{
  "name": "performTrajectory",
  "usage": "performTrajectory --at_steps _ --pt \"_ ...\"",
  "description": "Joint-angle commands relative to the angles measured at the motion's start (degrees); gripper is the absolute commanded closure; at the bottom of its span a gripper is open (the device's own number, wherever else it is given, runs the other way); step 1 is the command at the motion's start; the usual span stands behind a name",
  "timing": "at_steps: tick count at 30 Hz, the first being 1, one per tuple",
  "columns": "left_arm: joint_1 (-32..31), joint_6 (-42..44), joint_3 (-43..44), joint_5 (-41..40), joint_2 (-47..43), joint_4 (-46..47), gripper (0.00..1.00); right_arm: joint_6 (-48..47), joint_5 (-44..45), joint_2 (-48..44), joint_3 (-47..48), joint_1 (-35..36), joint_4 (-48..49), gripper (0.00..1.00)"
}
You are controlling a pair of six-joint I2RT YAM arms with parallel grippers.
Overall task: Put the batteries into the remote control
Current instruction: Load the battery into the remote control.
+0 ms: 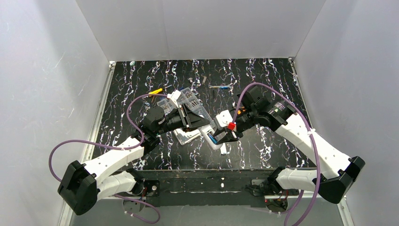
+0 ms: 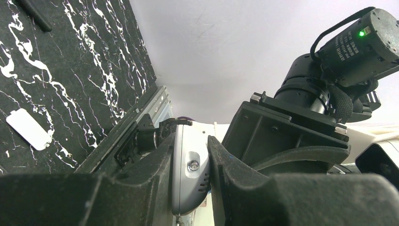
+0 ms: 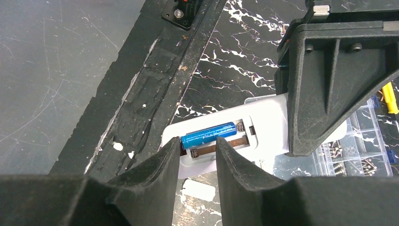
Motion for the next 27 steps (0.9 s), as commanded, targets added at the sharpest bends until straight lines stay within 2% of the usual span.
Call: performTrajectory --at_steps 1,27 --pt "-0.37 -0.07 1.44 1.15 -1.23 4.98 1.00 -0.34 -0.45 0.18 -0.34 0.46 1.85 0.59" --pt "-0.37 -0.23 1.74 1.07 -1.21 4.60 1.00 0.31 -0.57 2.17 -0.52 0.60 2.61 0.75"
